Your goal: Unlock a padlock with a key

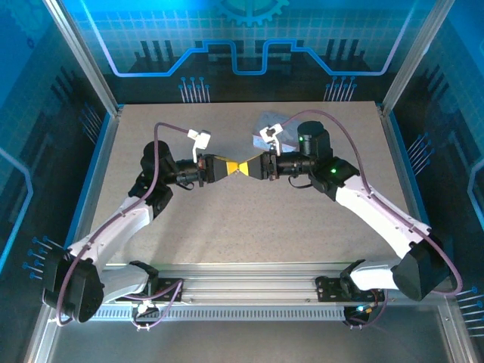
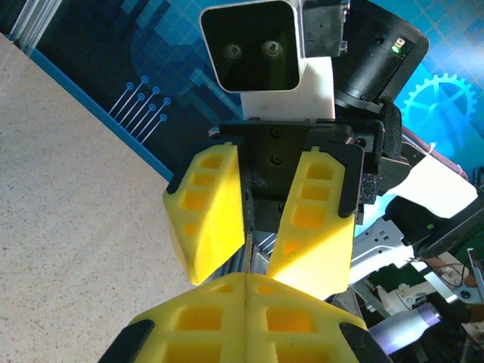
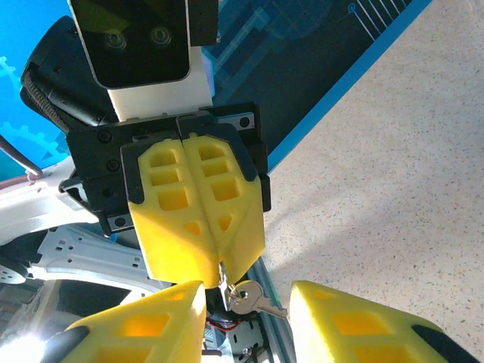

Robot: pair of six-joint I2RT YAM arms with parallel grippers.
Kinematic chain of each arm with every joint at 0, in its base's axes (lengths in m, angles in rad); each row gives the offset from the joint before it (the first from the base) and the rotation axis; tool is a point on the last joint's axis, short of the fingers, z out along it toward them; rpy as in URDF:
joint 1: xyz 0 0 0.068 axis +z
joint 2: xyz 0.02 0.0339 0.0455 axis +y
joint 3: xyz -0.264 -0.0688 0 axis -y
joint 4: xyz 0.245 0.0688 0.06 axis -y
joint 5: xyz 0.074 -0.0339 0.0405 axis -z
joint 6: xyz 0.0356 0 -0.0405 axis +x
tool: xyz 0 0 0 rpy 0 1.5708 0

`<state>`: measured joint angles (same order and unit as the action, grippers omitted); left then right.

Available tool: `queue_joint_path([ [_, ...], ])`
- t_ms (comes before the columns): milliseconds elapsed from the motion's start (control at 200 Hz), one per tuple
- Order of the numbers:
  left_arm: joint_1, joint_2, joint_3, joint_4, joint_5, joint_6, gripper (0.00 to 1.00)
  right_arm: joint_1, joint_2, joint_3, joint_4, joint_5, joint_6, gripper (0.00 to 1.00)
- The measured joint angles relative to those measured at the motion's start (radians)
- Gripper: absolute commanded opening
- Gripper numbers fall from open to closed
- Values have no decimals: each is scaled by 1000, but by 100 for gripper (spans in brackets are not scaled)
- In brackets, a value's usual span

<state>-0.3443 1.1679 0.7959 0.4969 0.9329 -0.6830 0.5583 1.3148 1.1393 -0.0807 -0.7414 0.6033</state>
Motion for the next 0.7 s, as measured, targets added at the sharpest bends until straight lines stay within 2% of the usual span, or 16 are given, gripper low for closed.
queue_joint_path([
  [405,0,21,0,25,19,-25,0,-3,14,2,32,0,35,33],
  [545,0,21,0,25,18,-25,0,-3,14,2,47,-4,54,22],
  [700,0,25,0,25,18,-25,0,-3,14,2,58,-25,63,1],
])
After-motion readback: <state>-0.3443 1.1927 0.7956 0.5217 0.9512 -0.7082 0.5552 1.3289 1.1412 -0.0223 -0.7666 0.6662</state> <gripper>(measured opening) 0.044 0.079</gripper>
